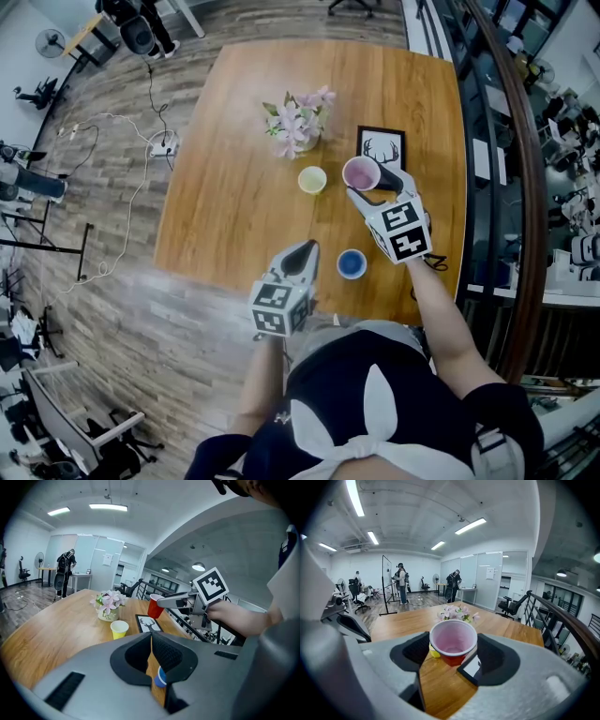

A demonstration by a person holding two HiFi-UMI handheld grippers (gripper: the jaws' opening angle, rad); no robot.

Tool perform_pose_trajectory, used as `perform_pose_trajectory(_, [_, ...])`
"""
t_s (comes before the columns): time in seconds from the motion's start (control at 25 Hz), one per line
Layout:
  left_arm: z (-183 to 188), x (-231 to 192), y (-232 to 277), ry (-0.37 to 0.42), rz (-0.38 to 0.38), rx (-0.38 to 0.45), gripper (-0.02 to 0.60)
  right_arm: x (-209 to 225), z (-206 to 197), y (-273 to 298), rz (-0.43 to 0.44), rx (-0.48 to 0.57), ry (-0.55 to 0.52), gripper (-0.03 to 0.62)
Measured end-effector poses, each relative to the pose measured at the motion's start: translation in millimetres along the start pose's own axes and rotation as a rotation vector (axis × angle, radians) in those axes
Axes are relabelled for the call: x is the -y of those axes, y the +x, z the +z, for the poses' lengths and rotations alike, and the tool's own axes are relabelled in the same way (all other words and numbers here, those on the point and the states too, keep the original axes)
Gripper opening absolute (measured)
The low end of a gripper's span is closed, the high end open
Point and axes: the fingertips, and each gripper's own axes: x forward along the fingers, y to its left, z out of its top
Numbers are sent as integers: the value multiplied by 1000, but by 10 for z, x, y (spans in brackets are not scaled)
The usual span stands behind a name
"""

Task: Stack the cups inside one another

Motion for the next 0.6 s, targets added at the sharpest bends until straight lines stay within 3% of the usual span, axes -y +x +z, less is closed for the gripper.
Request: perform_pose_trajectory(0.6, [20,-12,101,-23,8,-12,25,-109,87,178,49,7,-1,314])
